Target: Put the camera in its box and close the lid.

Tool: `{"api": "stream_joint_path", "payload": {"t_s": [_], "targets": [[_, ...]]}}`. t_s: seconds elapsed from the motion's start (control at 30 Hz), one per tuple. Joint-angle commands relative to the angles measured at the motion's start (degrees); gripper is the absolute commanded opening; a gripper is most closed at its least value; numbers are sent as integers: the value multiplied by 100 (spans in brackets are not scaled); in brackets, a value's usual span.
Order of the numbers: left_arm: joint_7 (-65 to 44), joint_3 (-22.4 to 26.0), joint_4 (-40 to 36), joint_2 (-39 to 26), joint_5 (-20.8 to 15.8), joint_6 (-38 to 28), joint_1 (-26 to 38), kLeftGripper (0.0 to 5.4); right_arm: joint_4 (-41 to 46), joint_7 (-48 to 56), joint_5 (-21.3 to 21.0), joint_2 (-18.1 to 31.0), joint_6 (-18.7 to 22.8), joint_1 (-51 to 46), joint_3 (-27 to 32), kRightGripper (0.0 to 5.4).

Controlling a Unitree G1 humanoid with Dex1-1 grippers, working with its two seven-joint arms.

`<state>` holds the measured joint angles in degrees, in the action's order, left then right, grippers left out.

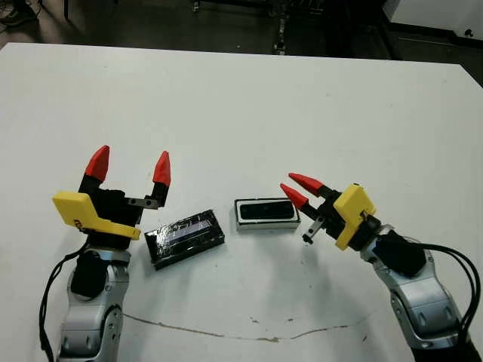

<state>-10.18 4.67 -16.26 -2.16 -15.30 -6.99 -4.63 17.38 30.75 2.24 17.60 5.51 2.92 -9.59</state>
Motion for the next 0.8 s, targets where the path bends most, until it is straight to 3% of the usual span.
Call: {"api": "stream_joint_path", "payload": {"t_s": [0.03,0.43,0.8], "targets": [[-8,15,49,-23,16,7,-62,540,-108,-89,-86,32,-88,-89,-44,17],[3,11,-7,-32,6,71,-89,540,-301,-168,-392,105,54,-114,-269,1],[-47,26,39,-49,8,-19,-96,540,-230,-40,-528,291,499,-270,-371,1]]}}
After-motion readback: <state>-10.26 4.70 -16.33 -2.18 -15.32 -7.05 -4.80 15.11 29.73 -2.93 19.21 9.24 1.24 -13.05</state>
